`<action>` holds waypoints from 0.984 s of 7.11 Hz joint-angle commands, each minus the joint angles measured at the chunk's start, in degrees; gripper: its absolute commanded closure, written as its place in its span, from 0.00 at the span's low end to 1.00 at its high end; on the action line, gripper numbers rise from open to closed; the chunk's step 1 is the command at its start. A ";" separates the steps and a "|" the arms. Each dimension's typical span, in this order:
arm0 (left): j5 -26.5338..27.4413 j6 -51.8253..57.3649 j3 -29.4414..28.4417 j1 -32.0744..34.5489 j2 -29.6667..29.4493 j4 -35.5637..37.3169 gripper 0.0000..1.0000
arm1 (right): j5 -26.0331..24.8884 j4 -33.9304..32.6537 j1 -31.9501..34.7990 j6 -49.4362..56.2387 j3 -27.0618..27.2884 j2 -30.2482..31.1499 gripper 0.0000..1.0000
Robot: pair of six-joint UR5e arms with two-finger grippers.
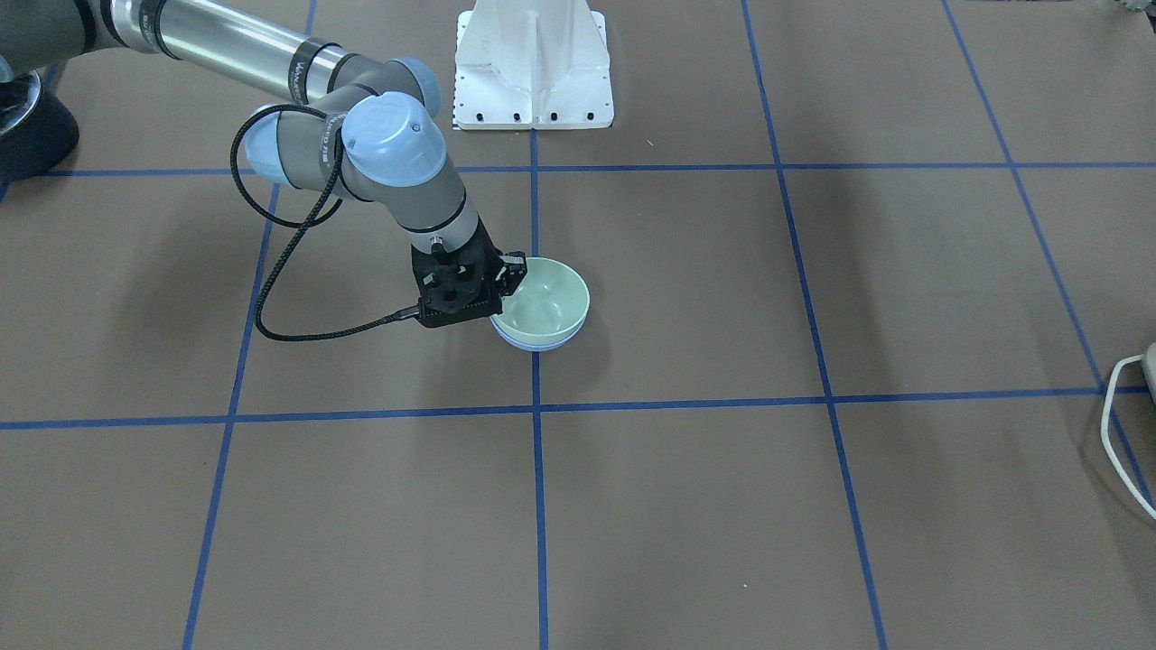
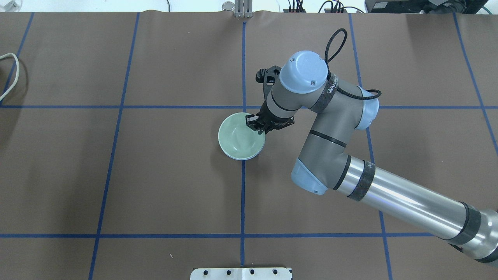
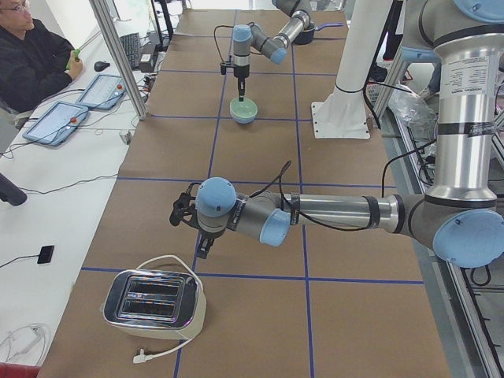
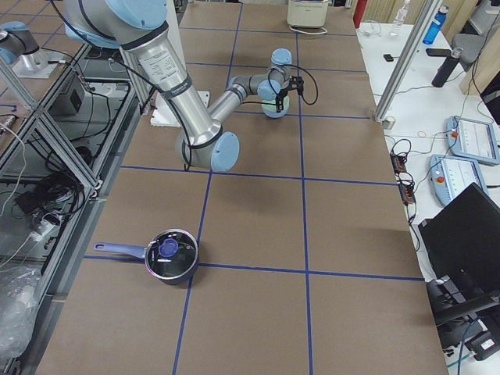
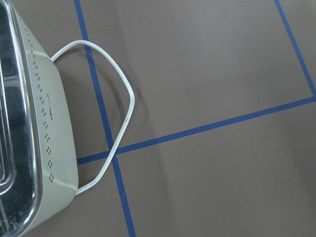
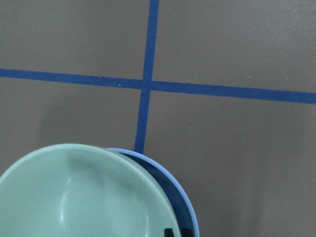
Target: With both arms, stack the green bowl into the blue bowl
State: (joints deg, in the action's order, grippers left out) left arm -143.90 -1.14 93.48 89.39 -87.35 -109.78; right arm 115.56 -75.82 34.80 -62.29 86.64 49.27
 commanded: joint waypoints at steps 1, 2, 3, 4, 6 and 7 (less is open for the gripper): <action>0.02 0.00 -0.05 0.00 -0.10 0.00 0.02 | 0.11 0.32 0.18 -0.03 0.02 0.12 0.00; 0.02 0.00 -0.05 0.00 -0.10 0.00 0.02 | 0.20 0.32 0.96 -0.03 0.20 0.03 0.00; 0.02 0.00 -0.05 0.00 -0.19 0.00 0.02 | 1.24 0.41 2.54 0.23 0.55 0.12 0.00; 0.02 0.00 -0.05 0.00 -0.28 0.00 0.02 | 3.25 0.15 5.51 0.32 1.25 0.21 0.00; 0.02 0.00 -0.14 0.00 -0.28 0.00 0.02 | 7.73 -0.03 13.67 5.99 3.70 3.79 0.00; 0.02 0.00 -0.14 0.00 -0.37 0.00 0.02 | 11.06 -0.47 18.15 11.17 5.11 7.12 0.00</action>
State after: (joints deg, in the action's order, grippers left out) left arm -143.88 -1.14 93.37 89.38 -87.64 -109.78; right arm 122.83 -75.87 47.49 -56.84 90.03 52.86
